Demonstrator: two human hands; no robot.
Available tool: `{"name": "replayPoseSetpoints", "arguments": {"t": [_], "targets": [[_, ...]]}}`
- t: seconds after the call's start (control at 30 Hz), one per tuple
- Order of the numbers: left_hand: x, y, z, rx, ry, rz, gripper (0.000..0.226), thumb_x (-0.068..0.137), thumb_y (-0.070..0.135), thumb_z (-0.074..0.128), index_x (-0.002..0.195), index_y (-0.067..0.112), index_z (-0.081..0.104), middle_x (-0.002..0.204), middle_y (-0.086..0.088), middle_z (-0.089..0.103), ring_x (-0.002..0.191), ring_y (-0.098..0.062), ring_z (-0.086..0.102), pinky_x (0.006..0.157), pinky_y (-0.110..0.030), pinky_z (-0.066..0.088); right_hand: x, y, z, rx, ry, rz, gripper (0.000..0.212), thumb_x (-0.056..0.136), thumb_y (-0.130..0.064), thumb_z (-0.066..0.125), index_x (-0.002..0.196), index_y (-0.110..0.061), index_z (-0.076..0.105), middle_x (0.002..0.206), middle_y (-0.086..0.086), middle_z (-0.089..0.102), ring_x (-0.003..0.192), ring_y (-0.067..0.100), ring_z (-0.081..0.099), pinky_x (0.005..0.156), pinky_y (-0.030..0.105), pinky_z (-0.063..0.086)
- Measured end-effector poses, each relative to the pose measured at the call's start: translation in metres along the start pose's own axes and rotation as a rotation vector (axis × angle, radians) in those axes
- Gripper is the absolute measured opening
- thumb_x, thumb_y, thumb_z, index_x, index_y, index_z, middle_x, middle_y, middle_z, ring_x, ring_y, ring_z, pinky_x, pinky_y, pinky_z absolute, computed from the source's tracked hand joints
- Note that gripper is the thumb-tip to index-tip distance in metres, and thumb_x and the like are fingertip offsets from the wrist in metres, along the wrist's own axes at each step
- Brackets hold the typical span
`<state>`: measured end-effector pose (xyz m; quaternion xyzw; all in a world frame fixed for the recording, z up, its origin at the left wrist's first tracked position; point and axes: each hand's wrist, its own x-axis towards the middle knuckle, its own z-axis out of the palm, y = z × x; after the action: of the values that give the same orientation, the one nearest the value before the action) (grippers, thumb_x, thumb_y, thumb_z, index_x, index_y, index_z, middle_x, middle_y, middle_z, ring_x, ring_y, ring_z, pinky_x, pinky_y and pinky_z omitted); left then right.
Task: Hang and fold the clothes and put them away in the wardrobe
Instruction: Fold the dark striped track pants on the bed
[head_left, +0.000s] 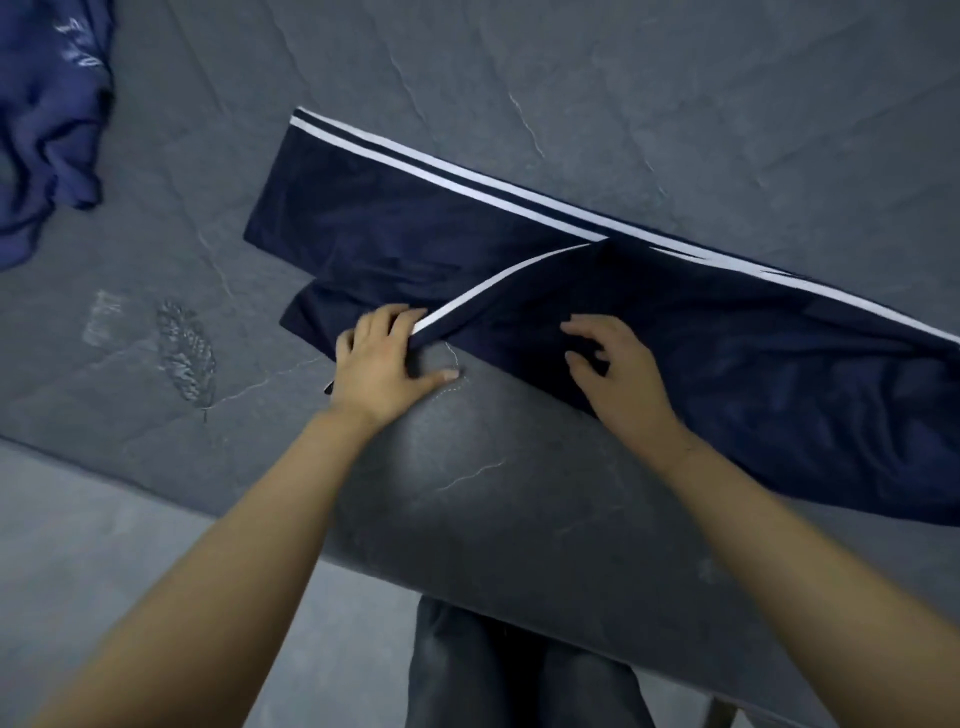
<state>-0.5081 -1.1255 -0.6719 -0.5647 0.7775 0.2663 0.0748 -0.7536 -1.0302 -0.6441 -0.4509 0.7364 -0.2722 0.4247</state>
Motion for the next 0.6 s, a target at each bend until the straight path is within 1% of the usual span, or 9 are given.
{"name": "replayPoseSetpoints", "arguments": {"t": [0.03, 0.13, 0.23, 0.3, 0.37, 0.43, 0.53, 0.57, 0.6], "targets": [[-0.002, -0.003, 0.009, 0.002, 0.047, -0.02, 0.066, 0.082, 0.053, 0.069, 0.136, 0.022, 0.05, 0.14, 0.001, 0.043, 0.13, -0.023, 0.037, 0.107, -0.043, 0.026, 0.003, 0.004, -0.001, -0.085, 0.032, -0.096, 0.032, 0.094, -0.004, 0.058, 0.126, -0.009, 0.061, 0.133, 0.003, 0.053, 0.122, 0.013, 0.049, 0.106, 0.025, 0.041], [0.008, -0.014, 0.018, -0.144, 0.227, -0.032, 0.027, 0.091, 0.016, 0.064, 0.116, 0.005, 0.065, 0.127, -0.009, 0.056, 0.116, -0.03, 0.051, 0.098, -0.04, 0.04, 0.021, 0.013, 0.001, -0.249, 0.052, -0.232, 0.033, 0.094, -0.004, 0.057, 0.127, -0.007, 0.06, 0.139, 0.007, 0.049, 0.128, 0.019, 0.043, 0.107, 0.012, 0.029], [0.029, -0.028, 0.004, -0.298, 0.211, -0.079, 0.008, 0.093, 0.014, 0.06, 0.095, 0.01, 0.067, 0.096, -0.003, 0.065, 0.089, -0.019, 0.057, 0.074, -0.025, 0.038, 0.043, 0.014, 0.009, -0.359, -0.009, -0.33, 0.042, 0.095, -0.005, 0.057, 0.136, -0.005, 0.052, 0.151, 0.012, 0.038, 0.137, 0.026, 0.036, 0.115, 0.031, 0.028], [0.045, -0.035, -0.012, -0.309, 0.093, -0.068, 0.013, 0.095, 0.02, 0.06, 0.084, 0.014, 0.062, 0.077, 0.002, 0.062, 0.076, -0.016, 0.054, 0.066, -0.027, 0.034, 0.057, 0.012, 0.015, -0.46, 0.002, -0.392, 0.051, 0.095, -0.01, 0.057, 0.144, -0.007, 0.043, 0.157, 0.011, 0.028, 0.143, 0.029, 0.029, 0.118, 0.043, 0.025], [0.06, -0.038, -0.026, -0.271, -0.084, -0.005, 0.022, 0.096, 0.022, 0.059, 0.082, 0.005, 0.06, 0.074, -0.004, 0.059, 0.073, -0.019, 0.052, 0.069, -0.035, 0.038, 0.073, 0.005, 0.021, -0.621, -0.03, -0.463, 0.061, 0.096, -0.022, 0.057, 0.151, -0.014, 0.032, 0.161, 0.006, 0.019, 0.148, 0.027, 0.018, 0.121, 0.048, 0.014], [0.071, -0.037, -0.038, -0.268, -0.245, 0.026, 0.028, 0.096, 0.021, 0.059, 0.083, -0.003, 0.06, 0.074, -0.011, 0.058, 0.072, -0.019, 0.051, 0.071, -0.036, 0.042, 0.09, -0.006, 0.03, -0.723, -0.148, -0.512, 0.069, 0.097, -0.038, 0.054, 0.155, -0.019, 0.022, 0.162, 0.001, 0.016, 0.149, 0.024, 0.012, 0.121, 0.048, 0.003], [0.083, -0.039, -0.057, -0.32, -0.437, 0.013, 0.027, 0.095, 0.017, 0.062, 0.074, 0.0, 0.056, 0.068, -0.004, 0.052, 0.064, -0.009, 0.047, 0.064, -0.025, 0.039, 0.11, -0.024, 0.046, -0.739, -0.318, -0.47, 0.072, 0.095, -0.052, 0.05, 0.154, -0.02, 0.024, 0.155, 0.0, 0.034, 0.146, 0.02, 0.023, 0.12, 0.041, -0.008], [0.086, -0.041, -0.066, -0.355, -0.494, -0.002, 0.025, 0.093, 0.012, 0.062, 0.072, 0.001, 0.055, 0.067, -0.002, 0.052, 0.063, -0.007, 0.047, 0.064, -0.023, 0.038, 0.116, -0.03, 0.051, -0.713, -0.357, -0.44, 0.068, 0.094, -0.054, 0.051, 0.15, -0.02, 0.033, 0.146, 0.0, 0.045, 0.14, 0.02, 0.034, 0.12, 0.038, -0.004], [0.09, -0.046, -0.075, -0.387, -0.546, -0.02, 0.021, 0.09, 0.007, 0.063, 0.072, -0.002, 0.057, 0.068, -0.002, 0.052, 0.064, -0.007, 0.048, 0.067, -0.025, 0.038, 0.121, -0.037, 0.056, -0.648, -0.39, -0.399, 0.061, 0.093, -0.053, 0.053, 0.144, -0.019, 0.044, 0.135, 0.0, 0.055, 0.13, 0.02, 0.045, 0.12, 0.036, 0.007]]}}
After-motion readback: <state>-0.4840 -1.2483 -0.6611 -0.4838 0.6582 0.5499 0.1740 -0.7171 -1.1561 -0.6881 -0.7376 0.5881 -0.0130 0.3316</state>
